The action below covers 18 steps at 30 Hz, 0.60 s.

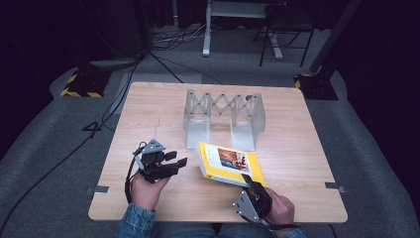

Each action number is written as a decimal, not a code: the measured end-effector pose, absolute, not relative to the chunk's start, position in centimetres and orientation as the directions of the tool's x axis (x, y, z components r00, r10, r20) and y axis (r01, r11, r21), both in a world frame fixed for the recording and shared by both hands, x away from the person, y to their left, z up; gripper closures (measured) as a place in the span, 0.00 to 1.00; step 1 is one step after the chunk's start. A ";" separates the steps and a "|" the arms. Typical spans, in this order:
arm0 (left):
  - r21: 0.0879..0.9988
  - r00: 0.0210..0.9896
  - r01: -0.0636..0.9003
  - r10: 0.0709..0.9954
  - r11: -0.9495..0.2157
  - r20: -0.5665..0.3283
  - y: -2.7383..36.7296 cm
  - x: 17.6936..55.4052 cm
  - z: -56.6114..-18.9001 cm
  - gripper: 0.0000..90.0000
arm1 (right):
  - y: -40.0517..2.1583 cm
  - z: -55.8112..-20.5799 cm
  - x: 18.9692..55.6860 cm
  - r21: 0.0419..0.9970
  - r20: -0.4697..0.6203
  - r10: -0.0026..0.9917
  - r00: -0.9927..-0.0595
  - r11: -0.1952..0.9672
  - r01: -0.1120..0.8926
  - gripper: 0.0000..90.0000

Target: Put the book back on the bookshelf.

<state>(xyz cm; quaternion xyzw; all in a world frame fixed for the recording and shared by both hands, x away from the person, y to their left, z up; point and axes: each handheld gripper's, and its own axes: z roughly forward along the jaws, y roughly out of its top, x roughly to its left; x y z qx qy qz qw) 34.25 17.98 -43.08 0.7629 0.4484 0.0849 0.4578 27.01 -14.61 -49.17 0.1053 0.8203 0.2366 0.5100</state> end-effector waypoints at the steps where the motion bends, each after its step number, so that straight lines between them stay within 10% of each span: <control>1: 0.768 0.576 0.611 0.772 -0.190 -0.268 18.3 34.2 -43.4 0.52 | -14.7 -48.9 27.0 0.504 -0.780 0.421 -0.462 0.861 -0.067 0.84; 18: 0.680 0.467 0.672 0.880 -0.291 -0.085 22.7 33.7 -48.9 0.52 | -15.9 -44.7 27.5 0.668 -0.683 0.565 -0.464 0.740 -0.082 0.85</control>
